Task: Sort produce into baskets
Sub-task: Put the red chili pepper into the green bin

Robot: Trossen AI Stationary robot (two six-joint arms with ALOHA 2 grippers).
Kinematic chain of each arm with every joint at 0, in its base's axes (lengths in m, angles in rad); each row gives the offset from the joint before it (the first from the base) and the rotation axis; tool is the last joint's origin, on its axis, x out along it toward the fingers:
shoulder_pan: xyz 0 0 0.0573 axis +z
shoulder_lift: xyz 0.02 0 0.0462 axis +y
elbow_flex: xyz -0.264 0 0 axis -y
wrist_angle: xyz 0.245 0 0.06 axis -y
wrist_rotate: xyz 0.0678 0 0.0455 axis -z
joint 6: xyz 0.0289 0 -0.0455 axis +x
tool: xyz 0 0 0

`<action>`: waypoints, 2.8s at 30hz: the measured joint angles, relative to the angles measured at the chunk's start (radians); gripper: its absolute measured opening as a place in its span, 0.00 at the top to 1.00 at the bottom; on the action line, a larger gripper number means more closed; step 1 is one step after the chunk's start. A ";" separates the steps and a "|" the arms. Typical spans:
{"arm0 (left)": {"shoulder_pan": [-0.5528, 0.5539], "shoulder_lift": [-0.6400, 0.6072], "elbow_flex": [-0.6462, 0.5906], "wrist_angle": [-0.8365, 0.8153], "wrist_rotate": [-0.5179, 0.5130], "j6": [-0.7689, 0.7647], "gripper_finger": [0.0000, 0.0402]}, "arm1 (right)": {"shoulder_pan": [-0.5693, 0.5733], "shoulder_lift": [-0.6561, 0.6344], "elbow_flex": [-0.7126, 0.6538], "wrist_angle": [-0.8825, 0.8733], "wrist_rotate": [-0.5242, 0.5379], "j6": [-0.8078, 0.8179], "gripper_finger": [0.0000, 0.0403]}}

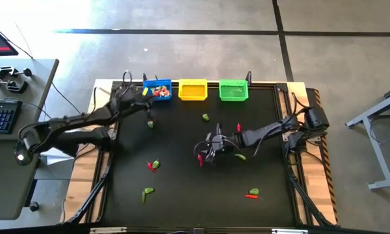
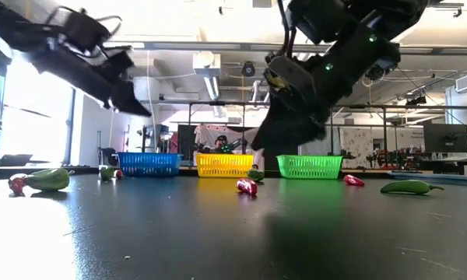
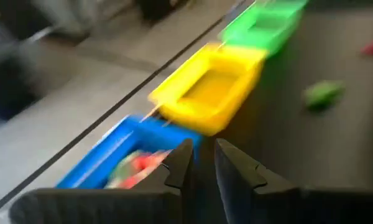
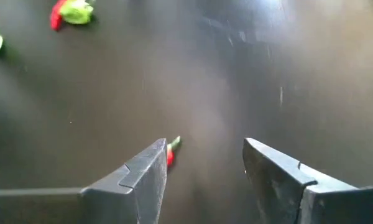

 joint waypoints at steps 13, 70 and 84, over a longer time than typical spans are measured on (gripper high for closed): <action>-0.390 -0.276 -0.154 0.236 0.109 -0.049 0.98 | 0.052 0.040 0.000 0.021 -0.018 0.155 0.51; -0.512 -0.283 -0.155 0.236 -0.008 -0.028 0.98 | -0.908 0.027 0.208 -0.262 0.005 -0.326 0.95; -0.512 -0.283 -0.155 0.235 -0.008 -0.024 0.98 | -0.920 0.117 0.208 -0.242 -0.046 -0.290 0.91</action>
